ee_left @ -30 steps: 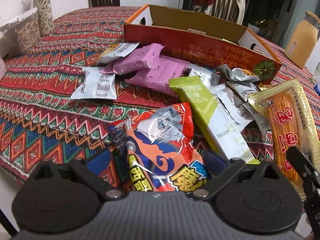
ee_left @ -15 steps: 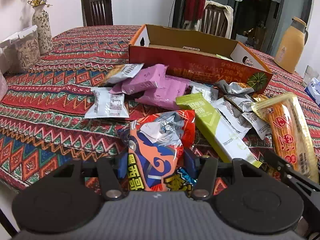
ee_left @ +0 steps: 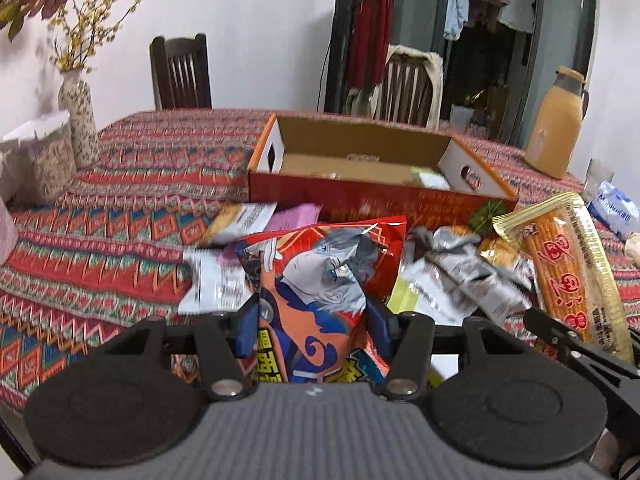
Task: Organize snacks
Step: 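Carry both packets into the orange box and open both tools to release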
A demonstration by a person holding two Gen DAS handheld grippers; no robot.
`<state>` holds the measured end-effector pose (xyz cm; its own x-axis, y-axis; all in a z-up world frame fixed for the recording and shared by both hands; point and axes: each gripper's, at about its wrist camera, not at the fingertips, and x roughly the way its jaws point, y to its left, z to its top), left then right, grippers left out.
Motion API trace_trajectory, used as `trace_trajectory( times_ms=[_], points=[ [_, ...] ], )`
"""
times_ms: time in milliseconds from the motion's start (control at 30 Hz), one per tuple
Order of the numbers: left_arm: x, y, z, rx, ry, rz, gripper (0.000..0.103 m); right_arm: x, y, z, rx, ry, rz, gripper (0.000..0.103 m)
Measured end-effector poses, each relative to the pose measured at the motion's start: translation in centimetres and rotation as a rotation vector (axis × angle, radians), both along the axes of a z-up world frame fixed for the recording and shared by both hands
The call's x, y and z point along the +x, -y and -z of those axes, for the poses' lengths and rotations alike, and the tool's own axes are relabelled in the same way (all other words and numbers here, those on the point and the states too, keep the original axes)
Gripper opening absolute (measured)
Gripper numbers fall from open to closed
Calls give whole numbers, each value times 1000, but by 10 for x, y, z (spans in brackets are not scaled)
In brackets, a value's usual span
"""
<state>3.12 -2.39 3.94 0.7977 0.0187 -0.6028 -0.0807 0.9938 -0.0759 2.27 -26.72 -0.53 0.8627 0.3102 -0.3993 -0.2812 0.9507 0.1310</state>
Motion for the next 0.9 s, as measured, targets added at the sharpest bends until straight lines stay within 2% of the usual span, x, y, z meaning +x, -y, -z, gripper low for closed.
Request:
trace_trajectory(
  times_ms=[533,900],
  points=[
    [43,-12,-48,2,107,25,54,44,-23,-31,-9,60,-12,30],
    [103,-18,-85,-19,165,37,54,115,-42,-66,16,77,-8,30]
  ],
)
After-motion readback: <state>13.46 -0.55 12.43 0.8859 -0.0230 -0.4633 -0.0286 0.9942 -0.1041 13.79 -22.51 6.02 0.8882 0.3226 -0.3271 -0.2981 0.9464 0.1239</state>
